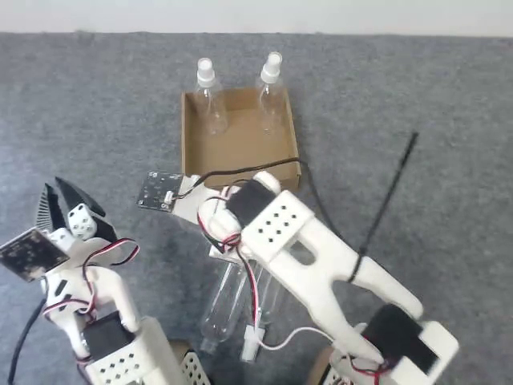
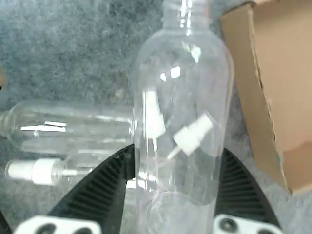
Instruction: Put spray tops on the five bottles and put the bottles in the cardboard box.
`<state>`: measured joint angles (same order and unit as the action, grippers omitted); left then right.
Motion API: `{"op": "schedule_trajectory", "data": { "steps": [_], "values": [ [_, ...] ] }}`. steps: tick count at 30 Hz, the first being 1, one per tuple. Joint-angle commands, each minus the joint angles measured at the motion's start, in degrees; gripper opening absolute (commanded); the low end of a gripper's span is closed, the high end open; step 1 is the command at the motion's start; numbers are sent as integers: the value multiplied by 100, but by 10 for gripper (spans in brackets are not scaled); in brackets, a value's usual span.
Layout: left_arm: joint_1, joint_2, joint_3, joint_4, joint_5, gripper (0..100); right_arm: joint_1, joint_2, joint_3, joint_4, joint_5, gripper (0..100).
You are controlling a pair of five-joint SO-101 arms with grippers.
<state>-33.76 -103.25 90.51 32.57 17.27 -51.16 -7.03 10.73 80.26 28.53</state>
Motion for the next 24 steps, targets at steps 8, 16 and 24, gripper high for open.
{"op": "schedule_trajectory", "data": {
  "steps": [8,16,24],
  "values": [
    [-9,-114,-48,-185,0,55,734,-1560,-53,1235,-35,205],
    [-9,-114,4,-211,0,55,1684,-2334,-18,2088,-9,205],
    [-9,-114,4,-211,0,55,3160,-3178,1407,1868,563,205]
  ]
}}
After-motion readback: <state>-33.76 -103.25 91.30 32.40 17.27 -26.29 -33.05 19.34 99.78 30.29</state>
